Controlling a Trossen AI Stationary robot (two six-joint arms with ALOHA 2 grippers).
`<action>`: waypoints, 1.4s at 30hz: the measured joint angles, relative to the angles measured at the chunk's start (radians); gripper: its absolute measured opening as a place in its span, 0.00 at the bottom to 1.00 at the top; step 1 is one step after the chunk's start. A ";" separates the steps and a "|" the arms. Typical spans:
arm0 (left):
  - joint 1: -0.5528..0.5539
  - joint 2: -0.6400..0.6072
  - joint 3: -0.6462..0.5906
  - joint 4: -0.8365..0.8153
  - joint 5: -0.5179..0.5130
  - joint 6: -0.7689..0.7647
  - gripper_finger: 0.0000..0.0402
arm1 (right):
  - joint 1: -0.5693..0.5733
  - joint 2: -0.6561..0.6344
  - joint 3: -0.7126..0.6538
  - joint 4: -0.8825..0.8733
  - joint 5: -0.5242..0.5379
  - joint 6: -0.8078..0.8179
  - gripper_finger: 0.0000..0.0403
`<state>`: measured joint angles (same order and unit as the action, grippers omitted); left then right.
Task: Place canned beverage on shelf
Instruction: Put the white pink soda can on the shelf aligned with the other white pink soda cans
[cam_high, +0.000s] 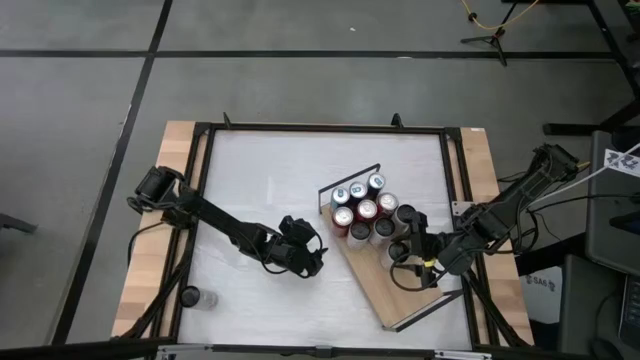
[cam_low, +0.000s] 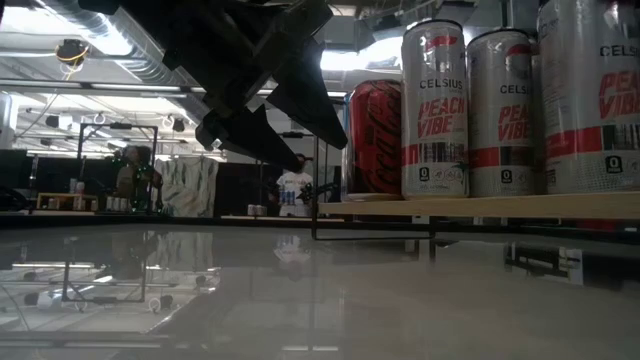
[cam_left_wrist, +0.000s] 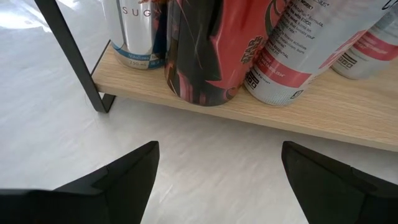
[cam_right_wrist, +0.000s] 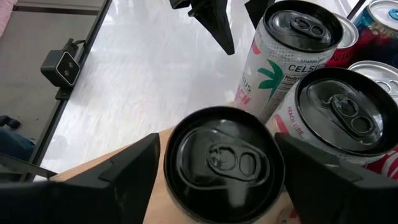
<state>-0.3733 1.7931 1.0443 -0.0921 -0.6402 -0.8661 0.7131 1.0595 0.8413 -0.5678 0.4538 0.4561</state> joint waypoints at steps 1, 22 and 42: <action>0.000 0.000 0.000 0.000 0.003 0.000 0.83 | 0.000 0.000 0.000 0.000 0.000 0.000 0.75; 0.000 0.000 0.000 0.004 0.004 -0.020 0.83 | 0.000 -0.001 0.083 -0.013 -0.005 0.000 0.76; 0.004 -0.448 -0.001 -0.356 0.493 -0.069 0.83 | 0.000 -0.003 0.201 -0.003 -0.001 0.000 0.76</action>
<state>-0.3695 1.3456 1.0435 -0.4485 -0.1474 -0.9356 0.7128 1.0561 1.0420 -0.5704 0.4526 0.4559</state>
